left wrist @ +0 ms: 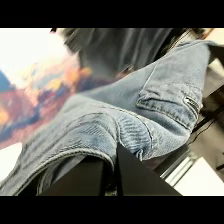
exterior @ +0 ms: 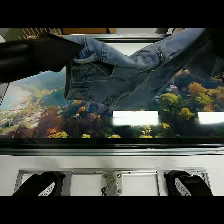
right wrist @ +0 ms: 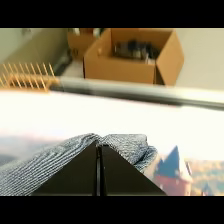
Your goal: Fold the clothes and pants, and hang the long-sleeved shirts on hangers.
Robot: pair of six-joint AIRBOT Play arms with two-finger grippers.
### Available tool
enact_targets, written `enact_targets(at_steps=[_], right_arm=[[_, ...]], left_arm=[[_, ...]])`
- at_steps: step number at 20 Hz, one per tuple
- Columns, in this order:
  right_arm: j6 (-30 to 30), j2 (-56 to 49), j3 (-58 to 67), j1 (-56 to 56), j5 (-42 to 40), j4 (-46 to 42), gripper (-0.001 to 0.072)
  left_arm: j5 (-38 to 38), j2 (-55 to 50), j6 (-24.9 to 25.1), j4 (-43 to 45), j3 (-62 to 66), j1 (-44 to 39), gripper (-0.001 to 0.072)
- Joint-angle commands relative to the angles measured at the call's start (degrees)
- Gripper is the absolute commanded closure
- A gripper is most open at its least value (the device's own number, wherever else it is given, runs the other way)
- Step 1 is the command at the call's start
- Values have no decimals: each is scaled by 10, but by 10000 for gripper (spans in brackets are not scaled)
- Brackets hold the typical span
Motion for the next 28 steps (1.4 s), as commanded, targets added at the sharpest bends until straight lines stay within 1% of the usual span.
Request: enact_targets(at_steps=[1,2,3,5,7,8,9,10,12,13,15,16,17,18,19,21,23,25,26,28], right_arm=[[35,57,25,0,0,-5,700],[49,61,24,0,0,-5,700],[61,60,24,0,0,-5,700],[79,45,24,0,7,-4,701],[96,9,24,1,30,11,700],[101,-16,24,6,45,15,700],[108,-48,24,15,60,14,701],[118,-84,24,26,74,14,701],[129,-174,24,50,86,7,701],[143,-219,24,56,80,-7,701],[155,-313,24,59,43,-40,701],[150,-357,24,59,18,-39,701],[151,-391,25,59,-3,-35,701],[151,-420,25,60,-25,-35,701],[151,-440,25,60,-44,-35,701],[151,-467,25,60,-77,-28,701],[151,-474,25,61,-80,-28,700],[149,-470,24,68,-68,-34,701],[149,-468,24,72,-53,-50,701],[149,-468,21,88,-8,-107,701]], left_arm=[[18,61,-29,4,16,-37,686],[10,68,-46,15,16,-41,686],[-2,70,-73,41,14,-46,686],[-37,75,-144,116,-17,-57,686],[-70,73,-203,193,-83,-61,686],[-75,67,-231,221,-127,-61,686],[-72,57,-247,241,-165,-60,686],[-61,38,-249,249,-204,-57,686],[-23,-21,-248,248,-257,-39,686],[10,-57,-246,247,-272,-22,686],[101,-142,-240,229,-275,35,686],[139,-183,-225,209,-261,63,686],[174,-228,-198,179,-238,92,686],[188,-268,-166,146,-210,115,685],[188,-309,-138,105,-175,137,685],[178,-376,-100,43,-116,167,686],[150,-423,-94,32,-78,184,686],[96,-457,-94,31,-58,193,685],[70,-465,-91,33,-59,193,686],[57,-461,-60,33,-92,191,686]])
